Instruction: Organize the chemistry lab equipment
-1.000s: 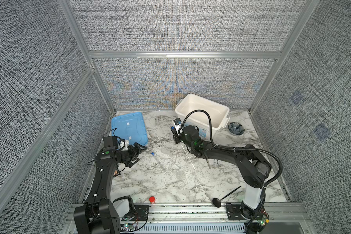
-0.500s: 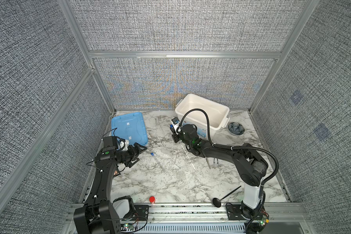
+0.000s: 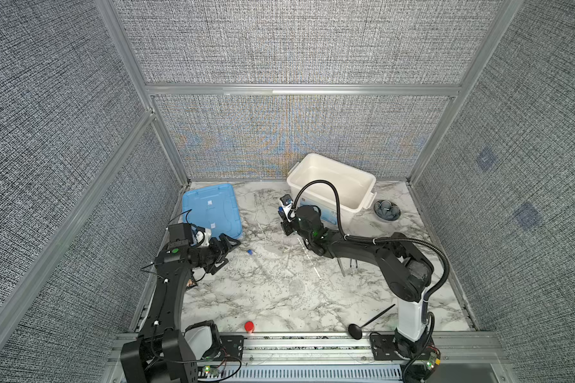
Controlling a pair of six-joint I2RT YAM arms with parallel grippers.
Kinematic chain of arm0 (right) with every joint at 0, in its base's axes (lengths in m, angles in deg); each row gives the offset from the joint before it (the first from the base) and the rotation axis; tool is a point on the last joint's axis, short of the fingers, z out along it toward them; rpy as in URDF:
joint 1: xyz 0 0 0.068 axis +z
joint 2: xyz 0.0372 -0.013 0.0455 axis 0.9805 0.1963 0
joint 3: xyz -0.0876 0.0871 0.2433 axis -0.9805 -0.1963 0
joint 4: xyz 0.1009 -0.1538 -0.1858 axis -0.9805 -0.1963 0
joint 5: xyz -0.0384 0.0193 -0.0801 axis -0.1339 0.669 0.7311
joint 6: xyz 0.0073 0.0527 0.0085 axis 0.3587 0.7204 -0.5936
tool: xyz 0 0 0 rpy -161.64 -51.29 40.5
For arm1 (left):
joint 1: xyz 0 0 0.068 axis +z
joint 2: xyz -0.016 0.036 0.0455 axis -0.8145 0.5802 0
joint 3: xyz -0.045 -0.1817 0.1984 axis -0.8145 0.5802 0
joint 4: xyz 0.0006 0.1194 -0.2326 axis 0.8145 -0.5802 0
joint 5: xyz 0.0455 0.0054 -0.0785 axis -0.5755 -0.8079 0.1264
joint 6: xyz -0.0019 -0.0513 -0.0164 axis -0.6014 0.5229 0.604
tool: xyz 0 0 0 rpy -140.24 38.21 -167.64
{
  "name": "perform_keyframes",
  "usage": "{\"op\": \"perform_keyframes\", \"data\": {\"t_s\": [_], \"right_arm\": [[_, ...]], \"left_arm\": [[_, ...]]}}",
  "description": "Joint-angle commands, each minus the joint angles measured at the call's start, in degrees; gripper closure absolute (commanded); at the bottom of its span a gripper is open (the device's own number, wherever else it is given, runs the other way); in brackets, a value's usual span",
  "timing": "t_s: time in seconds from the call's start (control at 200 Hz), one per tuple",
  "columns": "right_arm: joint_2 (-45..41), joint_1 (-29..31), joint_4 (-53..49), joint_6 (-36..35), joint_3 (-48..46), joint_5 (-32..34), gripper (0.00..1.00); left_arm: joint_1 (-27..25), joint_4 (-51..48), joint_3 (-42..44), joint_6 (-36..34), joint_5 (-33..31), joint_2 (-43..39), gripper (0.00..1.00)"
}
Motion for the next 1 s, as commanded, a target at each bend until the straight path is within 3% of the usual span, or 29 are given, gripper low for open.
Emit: {"op": "perform_keyframes", "data": {"t_s": [0.0,0.425,0.645,0.85,0.995], "right_arm": [[0.2,0.0,3.1,1.3,0.2,0.9,0.79],[-1.0,0.3,3.8,1.7,-3.3,0.7,0.70],[-6.6,0.3,1.3,2.4,-3.8,0.5,0.63],[-17.0,0.2,-6.5,3.1,-6.2,0.8,0.56],[-26.0,0.3,-14.5,3.9,-11.0,2.5,0.52]], "left_arm": [[0.0,-0.3,-0.1,-0.6,0.7,-0.4,0.11],[0.0,0.2,1.0,-0.1,0.7,-1.0,0.11],[-0.6,1.3,1.7,0.3,-0.5,-0.6,0.11],[-6.8,1.3,0.6,0.7,-9.9,0.9,0.13],[-11.8,-0.3,-1.3,1.7,-19.1,4.3,0.21]]}}
